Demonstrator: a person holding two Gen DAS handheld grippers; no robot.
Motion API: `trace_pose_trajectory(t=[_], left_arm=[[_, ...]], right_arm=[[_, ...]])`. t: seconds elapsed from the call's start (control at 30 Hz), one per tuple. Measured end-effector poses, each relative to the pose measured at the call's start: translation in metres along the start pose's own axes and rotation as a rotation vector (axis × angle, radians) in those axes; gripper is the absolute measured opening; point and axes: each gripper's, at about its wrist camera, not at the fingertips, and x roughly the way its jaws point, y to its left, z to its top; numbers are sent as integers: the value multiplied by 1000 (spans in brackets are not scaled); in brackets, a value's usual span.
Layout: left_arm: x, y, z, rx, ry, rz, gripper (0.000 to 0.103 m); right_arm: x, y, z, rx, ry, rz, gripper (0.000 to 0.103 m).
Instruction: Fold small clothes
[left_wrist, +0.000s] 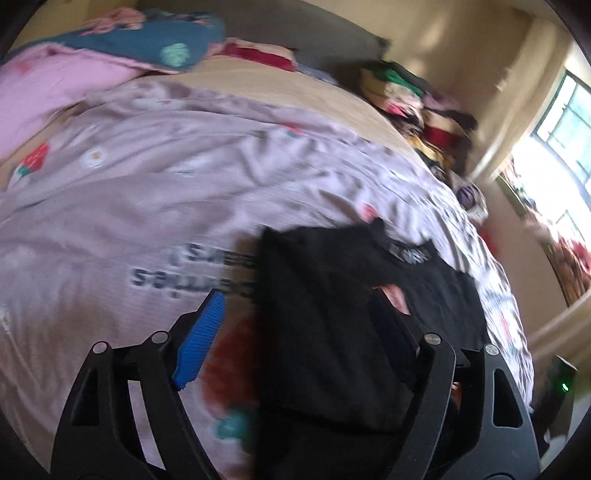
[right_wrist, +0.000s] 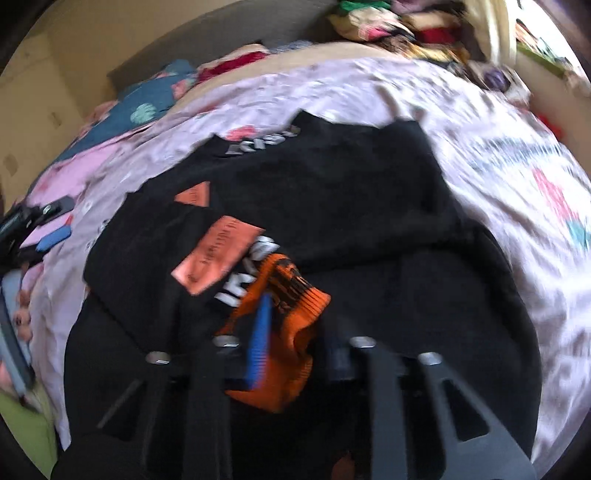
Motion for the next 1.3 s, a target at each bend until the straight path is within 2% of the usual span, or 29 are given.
trace_pose_trajectory(t=[0.13, 0.27, 0.37, 0.47, 0.67, 0.7, 0.73, 0.77, 0.83, 0.97, 1.2, 1.3], left_arm=[[7, 23, 1, -76, 20, 3, 72], [17, 28, -2, -121, 52, -54, 72], [26, 24, -3, -131, 75, -106, 72], [38, 16, -6, -123, 108, -130, 72], [60, 8, -15, -98, 152, -96, 72], [62, 8, -16, -98, 149, -87, 70], [64, 7, -17, -84, 148, -73, 56], [65, 5, -18, -68, 152, -61, 35], [68, 3, -21, -51, 159, -58, 17], [67, -2, -22, -9, 154, -27, 16], [68, 0, -23, -15, 159, -30, 16], [66, -1, -23, -8, 151, -20, 16]], right_arm=[[-28, 19, 34, -91, -109, 35, 12], [-60, 35, 74, -215, -210, 59, 12], [-70, 36, 96, -285, -261, 37, 12], [-63, 26, 103, -290, -252, -6, 12], [-43, -6, 89, -213, -213, -32, 12], [-40, -9, 88, -206, -208, -35, 12], [-36, -13, 86, -198, -201, -44, 12], [-32, -12, 83, -195, -197, -51, 12], [-28, -16, 80, -190, -191, -62, 12], [-21, -18, 75, -191, -179, -97, 12], [-11, -22, 72, -184, -154, -136, 13], [-6, -25, 71, -167, -145, -180, 21]])
